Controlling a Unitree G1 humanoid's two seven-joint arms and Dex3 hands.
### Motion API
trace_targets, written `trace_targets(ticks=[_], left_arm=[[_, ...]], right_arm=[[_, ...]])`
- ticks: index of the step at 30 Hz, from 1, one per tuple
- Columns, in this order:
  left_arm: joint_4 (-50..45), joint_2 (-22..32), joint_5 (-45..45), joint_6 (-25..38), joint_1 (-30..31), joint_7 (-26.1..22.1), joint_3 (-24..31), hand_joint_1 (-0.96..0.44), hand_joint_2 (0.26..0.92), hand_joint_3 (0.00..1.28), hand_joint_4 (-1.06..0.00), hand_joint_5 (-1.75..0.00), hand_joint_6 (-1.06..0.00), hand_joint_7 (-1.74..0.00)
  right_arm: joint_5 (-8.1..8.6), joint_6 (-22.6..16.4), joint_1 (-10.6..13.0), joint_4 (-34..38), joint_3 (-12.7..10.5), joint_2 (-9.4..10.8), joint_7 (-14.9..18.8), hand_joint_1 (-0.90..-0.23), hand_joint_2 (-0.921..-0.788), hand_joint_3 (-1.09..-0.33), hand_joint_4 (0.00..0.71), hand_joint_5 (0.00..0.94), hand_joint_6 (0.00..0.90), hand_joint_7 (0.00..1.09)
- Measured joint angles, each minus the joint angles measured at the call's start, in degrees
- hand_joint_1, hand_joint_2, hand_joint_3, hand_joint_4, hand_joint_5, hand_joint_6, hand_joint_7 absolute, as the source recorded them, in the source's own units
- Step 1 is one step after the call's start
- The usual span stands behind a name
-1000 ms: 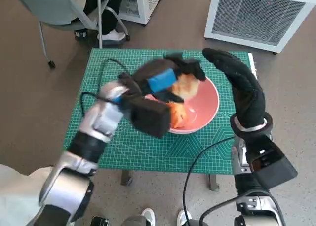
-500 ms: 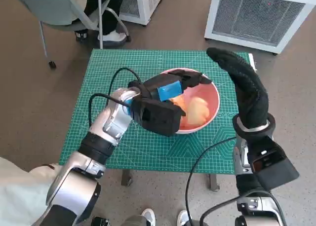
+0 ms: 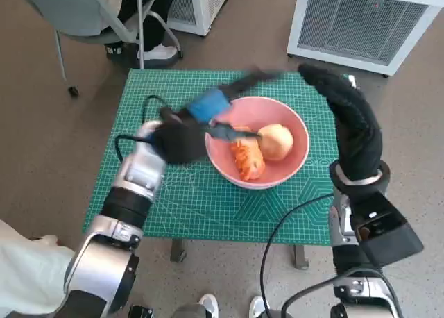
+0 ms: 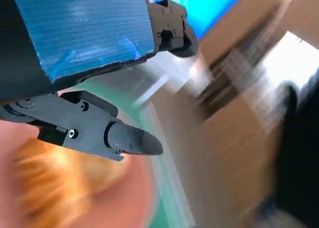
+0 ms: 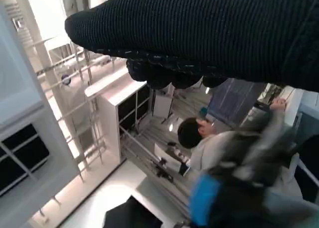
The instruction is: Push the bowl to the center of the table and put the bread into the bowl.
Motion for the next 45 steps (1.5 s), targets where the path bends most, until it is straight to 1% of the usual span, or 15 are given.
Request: trace_targets(ticks=[3,6,9,11,12,15,21,25,34,45], left_arm=[[-4.14,-1.73,-3.62,-1.72,3.71,2.9,3.04,-0.3,0.921,0.25,-0.4,-0.05,-0.36,-0.29],[-9.67,-4.0,-5.8,-2.57,7.76,6.09,4.79,-0.29,0.921,0.31,-0.4,-0.03,-0.29,-0.39],[-15.22,-5.97,-5.97,-3.58,11.37,9.65,5.58,-0.31,0.921,0.34,-0.39,-0.02,-0.25,-0.43],[-18.1,-6.92,-5.81,-4.2,13.26,11.43,5.76,-0.32,0.921,0.35,-0.38,-0.01,-0.24,-0.44],[-19.27,-7.2,-5.72,-4.52,14.02,12.13,5.76,-0.32,0.921,0.36,-0.38,-0.01,-0.23,-0.45],[-22.19,-7.37,-5.49,-4.81,15.42,13.39,5.77,-0.33,0.921,0.38,-0.37,0.0,-0.22,-0.45],[-26.65,-7.41,-5.68,-5.38,17.08,14.7,5.8,-0.36,0.921,0.38,-0.36,0.0,-0.21,-0.44],[-29.61,-7.65,-6.17,-5.41,18.36,14.77,5.73,-0.37,0.921,0.38,-0.36,0.0,-0.24,-0.36],[-31.67,-8.08,-6.28,-5.54,19.96,14.85,5.6,-0.38,0.921,0.37,-0.35,0.0,-0.27,-0.3],[-32.12,-7.49,-6.27,-5.53,20.03,14.33,5.46,-0.37,0.921,0.38,-0.35,0.0,-0.28,-0.28]], right_arm=[[-0.31,0.69,-0.05,-0.69,-0.06,0.13,-0.91,-0.548,-0.921,-0.815,0.214,0.255,-0.001,0.75],[-1.08,1.47,-0.14,-1.56,-0.13,0.26,-1.94,-0.555,-0.921,-0.812,0.219,0.244,-0.001,0.75],[-2.22,2.35,-0.42,-2.45,-0.1,0.86,-3.2,-0.559,-0.921,-0.808,0.224,0.234,-0.001,0.74],[-2.7,2.8,-0.7,-2.87,-0.06,1.38,-4.06,-0.56,-0.921,-0.807,0.227,0.23,-0.001,0.74],[-3.24,3.0,-0.88,-3.03,-0.03,1.56,-4.54,-0.558,-0.921,-0.808,0.229,0.226,-0.001,0.74],[-4.47,3.58,-1.43,-3.62,0.13,1.93,-5.63,-0.556,-0.921,-0.811,0.232,0.22,-0.001,0.73],[-5.84,4.27,-2.75,-3.91,0.45,2.2,-7.07,-0.554,-0.921,-0.82,0.237,0.207,-0.001,0.74],[-6.42,5.19,-3.66,-3.98,0.63,2.31,-7.57,-0.551,-0.921,-0.824,0.245,0.194,-0.001,0.75],[-6.26,7.07,-4.61,-5.06,0.98,2.39,-7.64,-0.538,-0.921,-0.825,0.272,0.184,0.016,0.78],[-5.08,8.3,-4.61,-6.41,1.27,2.29,-7.42,-0.551,-0.921,-0.813,0.285,0.169,0.021,0.79]])
